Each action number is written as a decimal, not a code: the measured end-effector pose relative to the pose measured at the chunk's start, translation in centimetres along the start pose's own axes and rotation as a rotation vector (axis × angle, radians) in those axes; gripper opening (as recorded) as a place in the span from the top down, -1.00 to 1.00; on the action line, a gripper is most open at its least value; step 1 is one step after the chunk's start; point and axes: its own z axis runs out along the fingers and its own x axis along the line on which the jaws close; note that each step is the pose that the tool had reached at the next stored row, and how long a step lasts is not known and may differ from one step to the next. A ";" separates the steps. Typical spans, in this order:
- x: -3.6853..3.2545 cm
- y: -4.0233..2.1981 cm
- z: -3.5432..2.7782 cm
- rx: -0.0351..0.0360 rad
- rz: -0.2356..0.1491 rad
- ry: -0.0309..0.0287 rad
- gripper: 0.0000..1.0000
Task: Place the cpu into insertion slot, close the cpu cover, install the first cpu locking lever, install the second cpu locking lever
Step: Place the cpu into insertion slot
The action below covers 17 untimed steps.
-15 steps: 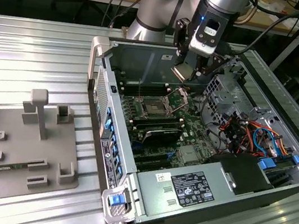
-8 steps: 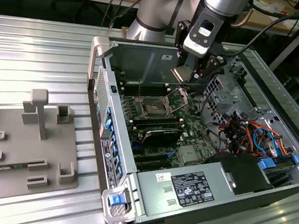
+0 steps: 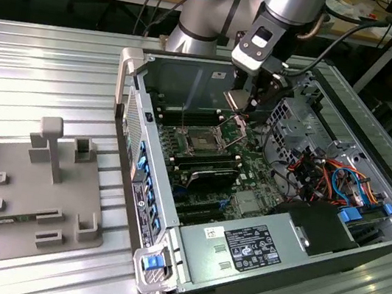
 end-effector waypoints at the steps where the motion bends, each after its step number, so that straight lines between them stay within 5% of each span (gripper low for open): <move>1: 0.00 -0.02 0.01 -0.0001 0.007 -0.0006 -0.08; 17: 0.01 -0.04 0.13 0.0018 0.012 -0.0006 -0.08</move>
